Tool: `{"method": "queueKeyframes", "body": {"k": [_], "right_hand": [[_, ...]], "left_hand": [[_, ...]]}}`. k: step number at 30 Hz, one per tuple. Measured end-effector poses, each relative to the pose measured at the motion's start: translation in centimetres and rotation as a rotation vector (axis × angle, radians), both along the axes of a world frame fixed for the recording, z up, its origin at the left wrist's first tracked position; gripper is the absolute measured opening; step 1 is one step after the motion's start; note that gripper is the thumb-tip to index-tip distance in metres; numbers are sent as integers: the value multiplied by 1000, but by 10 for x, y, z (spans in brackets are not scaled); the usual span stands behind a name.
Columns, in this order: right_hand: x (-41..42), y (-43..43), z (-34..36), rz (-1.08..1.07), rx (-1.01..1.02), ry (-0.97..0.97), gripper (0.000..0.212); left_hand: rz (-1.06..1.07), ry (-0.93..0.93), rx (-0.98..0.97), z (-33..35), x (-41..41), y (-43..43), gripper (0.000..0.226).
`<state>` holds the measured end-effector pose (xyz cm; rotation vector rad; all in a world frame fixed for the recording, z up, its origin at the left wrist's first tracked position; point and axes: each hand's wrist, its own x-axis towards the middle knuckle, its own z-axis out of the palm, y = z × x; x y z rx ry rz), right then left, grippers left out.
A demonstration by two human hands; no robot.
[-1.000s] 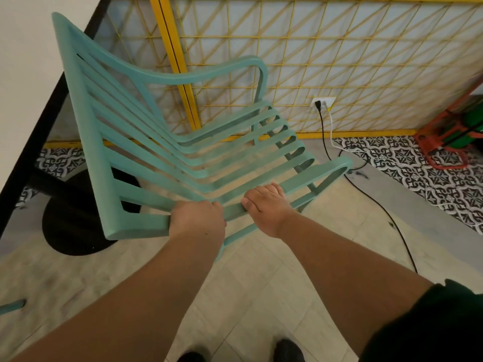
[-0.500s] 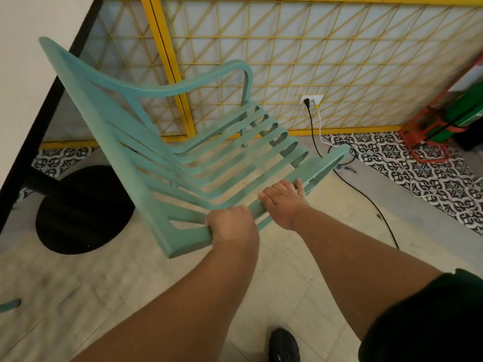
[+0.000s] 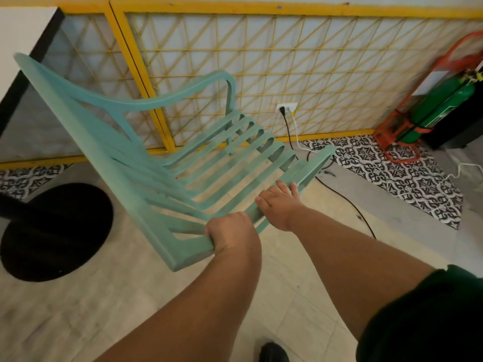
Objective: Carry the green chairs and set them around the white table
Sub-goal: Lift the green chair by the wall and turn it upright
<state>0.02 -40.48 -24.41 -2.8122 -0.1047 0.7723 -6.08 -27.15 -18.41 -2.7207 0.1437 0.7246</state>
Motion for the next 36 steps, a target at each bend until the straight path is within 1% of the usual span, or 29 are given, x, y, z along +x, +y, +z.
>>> {"method": "queueKeyframes", "body": {"k": [2,4,6,7,9,11,14,15,17,18,20,22,24,25,26,27,28,29,30,31,34,35,36], "right_hand": [[0,0,0,2,-10,4,51],[0,1,2,12,-29,8,51],[0,3,6,13,-43,17,49],[0,4,9,11,-49,30,48],[-2,5,13,-6,-53,57,47],[-4,10,21,-61,-60,83,47],[-11,24,31,-164,-54,139,49],[-16,30,38,-224,-9,147,53],[-23,46,52,-261,75,136,68],[-28,54,62,-268,134,140,71],[-34,79,89,-319,312,136,65],[-39,103,118,-372,491,88,59],[-43,123,143,-395,587,35,54],[-47,132,157,-386,619,31,48],[-51,139,168,-372,634,41,40],[-56,142,178,-303,589,34,36],[-62,145,189,-233,524,24,37],[-68,146,198,-197,479,16,43],[-74,147,205,-217,478,15,48],[-81,148,211,-260,497,20,48],[-103,163,222,-321,533,88,28],[-110,172,219,-375,536,94,25],[-115,182,214,-364,502,83,24]], "left_hand": [[0,7,-27,5,-3,1,35],[-42,0,-77,16,-11,1,48],[-74,12,-142,46,-21,2,60],[-72,-1,-181,64,-23,4,60],[-81,-63,-245,105,-19,18,48],[-154,-158,-232,143,-7,47,42],[-221,-222,-218,177,19,105,55],[-219,-226,-235,181,26,122,61],[-238,-213,-293,176,38,151,70],[-256,-188,-325,168,42,158,71],[-279,-146,-365,150,47,166,69],[-272,-159,-421,132,48,169,73],[-269,-213,-490,124,51,171,72],[-281,-241,-511,122,52,173,69],[-309,-270,-511,121,53,175,65],[-346,-291,-494,122,54,176,61],[-379,-295,-466,122,55,176,58],[-401,-288,-438,122,56,176,54],[-402,-274,-424,122,58,175,50],[-395,-260,-423,122,59,175,46],[-401,-249,-436,121,60,176,40],[-400,-244,-454,120,61,176,38],[-397,-237,-473,120,60,177,37]]}}
